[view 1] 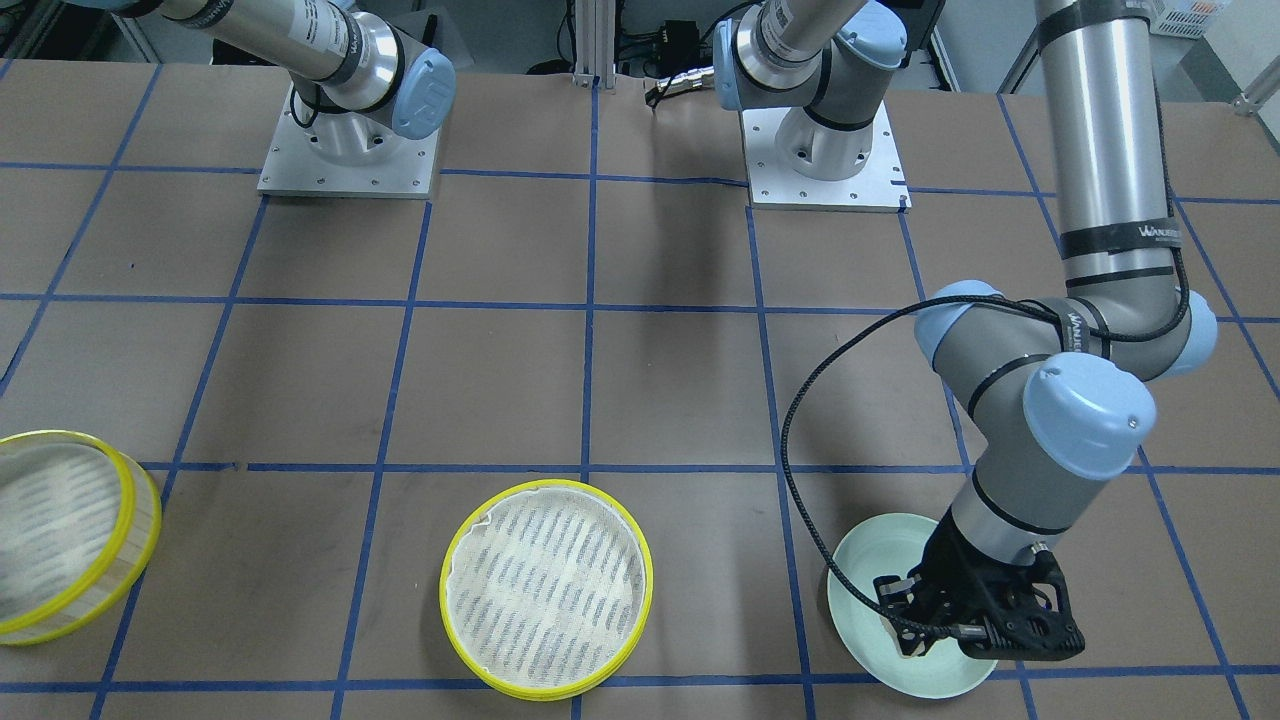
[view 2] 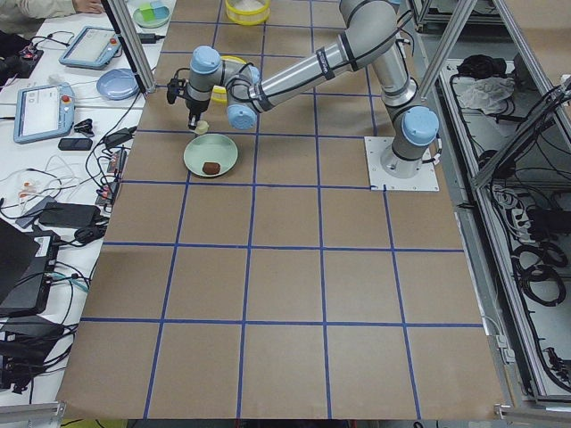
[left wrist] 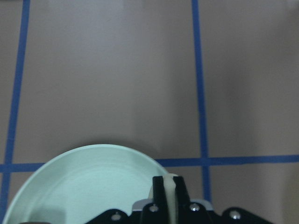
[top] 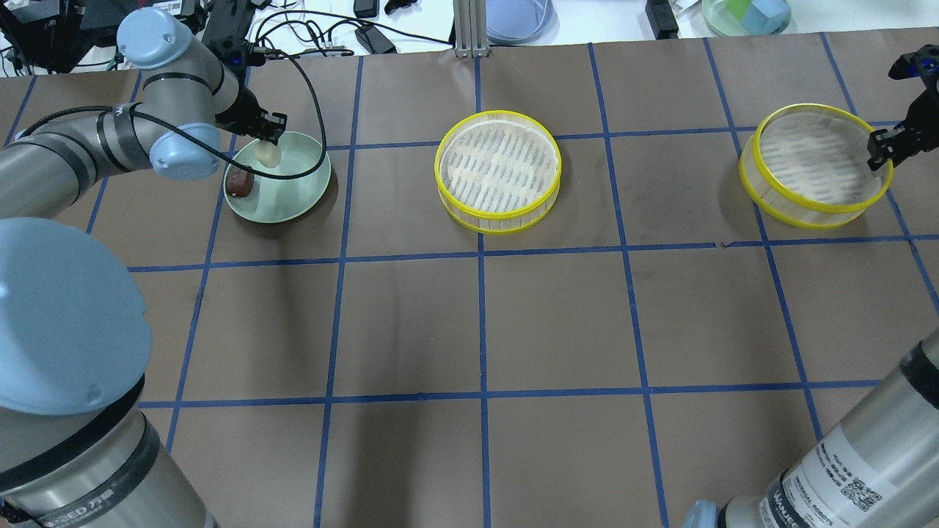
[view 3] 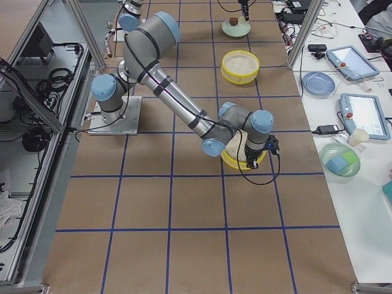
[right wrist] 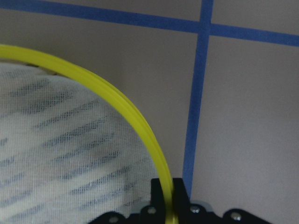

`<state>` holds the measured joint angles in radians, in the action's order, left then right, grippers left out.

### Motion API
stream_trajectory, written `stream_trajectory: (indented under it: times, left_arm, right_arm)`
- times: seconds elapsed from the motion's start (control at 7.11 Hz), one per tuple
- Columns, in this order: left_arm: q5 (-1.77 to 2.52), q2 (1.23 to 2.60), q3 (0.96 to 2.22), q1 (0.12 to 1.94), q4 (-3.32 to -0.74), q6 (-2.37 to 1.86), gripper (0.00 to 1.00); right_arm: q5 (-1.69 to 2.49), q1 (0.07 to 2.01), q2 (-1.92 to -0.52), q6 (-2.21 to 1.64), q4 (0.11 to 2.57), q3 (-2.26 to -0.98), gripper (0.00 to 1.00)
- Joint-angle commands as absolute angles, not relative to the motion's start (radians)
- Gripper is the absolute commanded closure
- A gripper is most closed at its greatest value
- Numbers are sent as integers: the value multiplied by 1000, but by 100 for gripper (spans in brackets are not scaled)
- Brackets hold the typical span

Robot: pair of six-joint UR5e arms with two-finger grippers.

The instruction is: Stack buns with steamer

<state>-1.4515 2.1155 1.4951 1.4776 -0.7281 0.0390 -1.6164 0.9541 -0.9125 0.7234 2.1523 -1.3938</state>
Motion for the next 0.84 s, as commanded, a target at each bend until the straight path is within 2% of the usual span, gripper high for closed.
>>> stream_trajectory:
  times: [0.0, 0.42, 0.7]
  left_arm:
    - [-1444, 2086, 1482, 1613, -723, -238, 100]
    - [-1318, 2141, 1489, 1722, -621, -463, 100]
    - [-1315, 2187, 1493, 1749, -577, -468, 100]
  right_arm:
    - [-1620, 954, -948, 684, 2138, -1394, 100]
    - [-1605, 963, -1069, 539, 1973, -1396, 100]
    - [-1605, 1003, -1139, 473, 1895, -1396, 100]
